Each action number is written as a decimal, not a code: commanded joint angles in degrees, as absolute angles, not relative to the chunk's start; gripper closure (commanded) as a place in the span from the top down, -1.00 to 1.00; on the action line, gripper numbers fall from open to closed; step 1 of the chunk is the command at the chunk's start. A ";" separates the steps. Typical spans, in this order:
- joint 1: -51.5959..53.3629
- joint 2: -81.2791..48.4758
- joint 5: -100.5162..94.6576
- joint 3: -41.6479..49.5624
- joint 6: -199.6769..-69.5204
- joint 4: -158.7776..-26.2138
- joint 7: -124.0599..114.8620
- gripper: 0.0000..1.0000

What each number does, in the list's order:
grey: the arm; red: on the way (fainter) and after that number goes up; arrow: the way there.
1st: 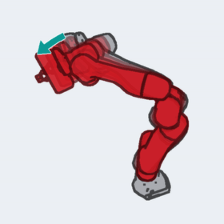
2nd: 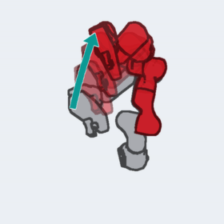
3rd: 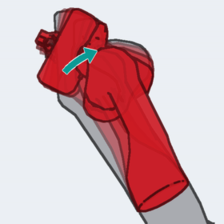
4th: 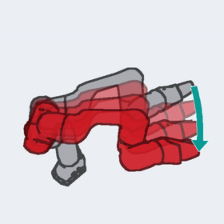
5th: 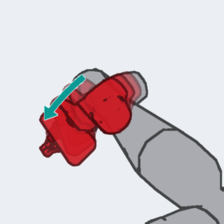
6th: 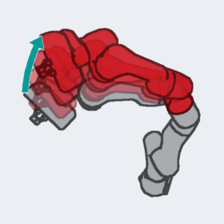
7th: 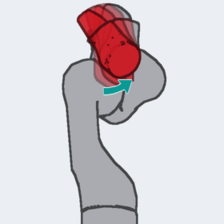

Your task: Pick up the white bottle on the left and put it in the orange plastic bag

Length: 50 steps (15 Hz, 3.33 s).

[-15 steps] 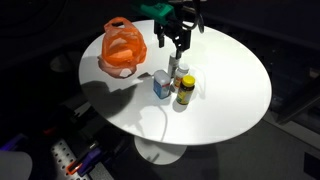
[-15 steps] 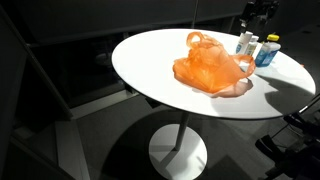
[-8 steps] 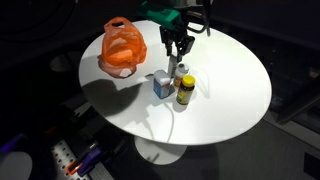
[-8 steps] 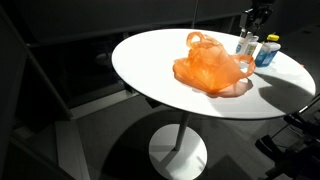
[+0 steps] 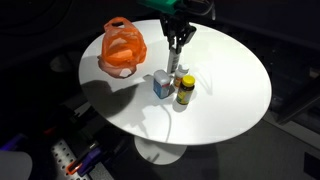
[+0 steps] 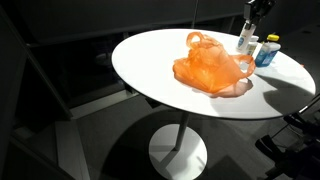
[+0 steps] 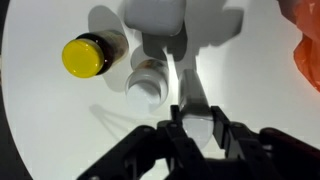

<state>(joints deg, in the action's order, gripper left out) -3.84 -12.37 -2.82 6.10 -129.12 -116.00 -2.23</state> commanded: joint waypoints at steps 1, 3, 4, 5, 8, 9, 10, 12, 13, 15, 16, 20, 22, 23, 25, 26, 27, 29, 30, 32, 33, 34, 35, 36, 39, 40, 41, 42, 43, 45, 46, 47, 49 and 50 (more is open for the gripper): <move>-3.04 -7.12 -4.39 5.27 -124.02 -115.54 -3.01 -0.81; -2.50 -4.93 -4.03 4.52 -121.65 -115.38 -2.83 -0.81; -2.14 -3.68 -3.72 4.01 -120.41 -115.47 -2.61 -0.81; -1.77 -2.38 -3.40 3.41 -119.33 -115.65 -2.31 -0.81; -0.50 0.66 -3.06 1.60 -116.78 -115.76 -1.58 -0.81; 0.12 1.63 -2.94 0.88 -116.19 -115.97 -1.18 -0.81; 0.62 2.35 -2.91 0.25 -115.79 -116.08 -0.78 -0.81; 1.87 3.80 -2.94 -1.17 -116.19 -116.95 0.42 -0.81; 2.49 4.26 -2.63 -1.82 -116.66 -117.55 1.07 -0.81; 3.53 4.67 -1.97 -2.84 -117.01 -118.26 2.08 -0.81; 4.03 4.74 -1.71 -3.30 -117.25 -118.75 2.44 -0.81; 5.63 3.97 -1.35 -4.84 -118.62 -121.02 3.49 -0.81; 6.06 3.23 -2.13 -5.38 -120.82 -122.54 3.49 -0.81; 6.19 2.67 -2.06 -5.51 -121.57 -123.07 3.40 -0.81; 6.17 1.71 -2.99 -5.67 -124.94 -124.66 2.34 -0.81; 6.12 1.15 -2.82 -5.67 -126.09 -125.21 2.35 -0.81; 6.04 0.43 -3.04 -5.61 -127.95 -125.82 1.83 -0.80; 6.00 -0.82 -3.05 -5.58 -130.83 -126.67 1.43 -0.81; 6.00 -1.46 -3.18 -5.58 -132.37 -127.06 1.14 -0.80; 6.02 -2.69 -3.09 -5.54 -135.18 -127.65 0.74 -0.80; 6.02 -3.17 -3.18 -5.50 -136.35 -127.98 0.62 -0.80; 6.02 -3.67 -3.51 -5.43 -137.68 -128.33 0.27 -0.80; 6.02 -4.10 -3.89 -5.33 -138.77 -128.60 -0.07 -0.80; 6.01 -4.55 -4.35 -5.20 -139.61 -128.77 -0.34 -0.80; 5.94 -5.45 -5.12 -4.80 -140.95 -129.19 -0.72 -0.80; 5.93 -5.57 -5.70 -4.60 -140.98 -129.26 -1.10 -0.56; 5.89 -5.49 -6.09 -4.42 -140.98 -129.39 -1.32 0.19; 5.82 -5.30 -6.66 -4.18 -140.58 -129.40 -1.90 0.20; 5.68 -4.96 -6.66 -4.01 -139.52 -129.20 -1.99 0.34; 5.38 -3.95 -6.36 -3.55 -137.49 -128.89 -2.25 0.65; 5.23 -3.30 -6.34 -3.26 -136.31 -128.82 -2.46 0.78; 5.03 -2.72 -6.08 -3.03 -135.09 -128.71 -2.34 0.94; 4.51 -1.03 -6.68 -2.42 -131.59 -128.49 -3.04 1.00; 4.18 -0.18 -7.14 -2.10 -129.54 -128.32 -3.63 1.00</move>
<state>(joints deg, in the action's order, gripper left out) 5.15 -3.43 -5.13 -2.60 -134.95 -128.69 -1.05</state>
